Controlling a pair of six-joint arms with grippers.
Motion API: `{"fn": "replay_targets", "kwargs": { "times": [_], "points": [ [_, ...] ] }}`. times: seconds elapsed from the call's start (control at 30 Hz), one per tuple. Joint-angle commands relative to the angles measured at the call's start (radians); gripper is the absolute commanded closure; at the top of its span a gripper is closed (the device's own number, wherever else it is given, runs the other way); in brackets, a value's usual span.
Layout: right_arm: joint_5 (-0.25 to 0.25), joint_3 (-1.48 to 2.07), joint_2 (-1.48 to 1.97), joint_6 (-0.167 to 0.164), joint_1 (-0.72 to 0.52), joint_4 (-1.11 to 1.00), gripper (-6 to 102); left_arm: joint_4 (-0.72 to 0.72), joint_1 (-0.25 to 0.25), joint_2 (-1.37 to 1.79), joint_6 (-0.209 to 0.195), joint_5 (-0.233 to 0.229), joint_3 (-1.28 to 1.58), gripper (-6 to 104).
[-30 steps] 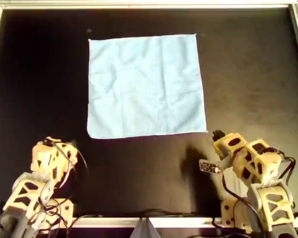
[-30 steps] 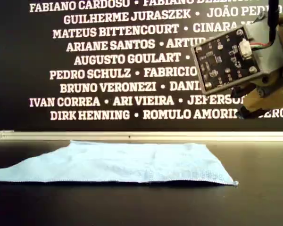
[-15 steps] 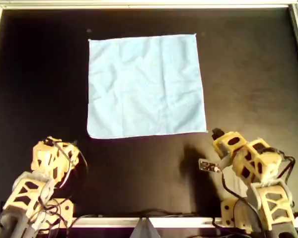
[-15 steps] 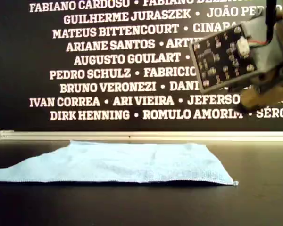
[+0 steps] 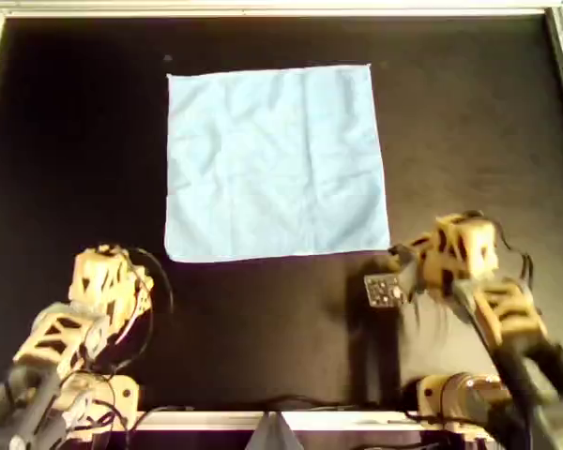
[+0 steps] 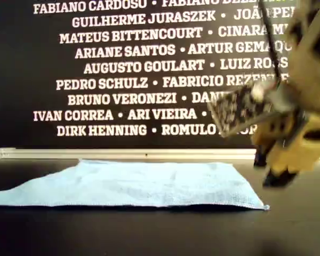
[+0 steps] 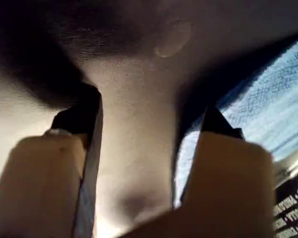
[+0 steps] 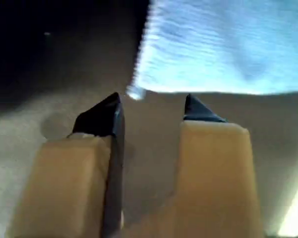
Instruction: Fold a cloth
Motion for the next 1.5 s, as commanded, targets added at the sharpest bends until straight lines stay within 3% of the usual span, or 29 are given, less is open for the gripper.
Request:
{"fn": "replay_targets", "kwargs": {
  "times": [0.0,0.3,0.5,0.67,0.93,1.23,1.47],
  "points": [
    [-0.011,-0.107,-0.051,0.003,0.006,-0.048,45,-0.012,-0.023,-0.002,-0.003,0.003,-0.089,26],
    [-0.011,-0.107,-0.161,0.005,0.014,-0.048,44,-0.011,-0.025,-0.020,0.000,0.005,-0.080,26],
    [-0.008,-0.222,-0.314,0.005,0.015,-0.048,28,-0.017,-0.025,-0.219,0.012,0.005,-0.114,26],
    [0.006,-0.322,-0.407,0.003,0.008,-0.046,20,-0.017,-0.025,-0.413,0.012,0.005,-0.276,26],
    [0.006,-0.391,-0.468,0.003,0.002,-0.031,20,-0.017,-0.026,-0.676,0.012,0.005,-0.523,26],
    [0.006,-0.410,-0.474,0.005,-0.002,-0.031,20,-0.017,-0.184,-0.709,0.014,-0.012,-0.551,26],
    [0.006,-0.410,-0.474,0.005,-0.002,-0.031,20,-0.015,-0.192,-0.709,0.014,-0.015,-0.543,26]
  ]
}}
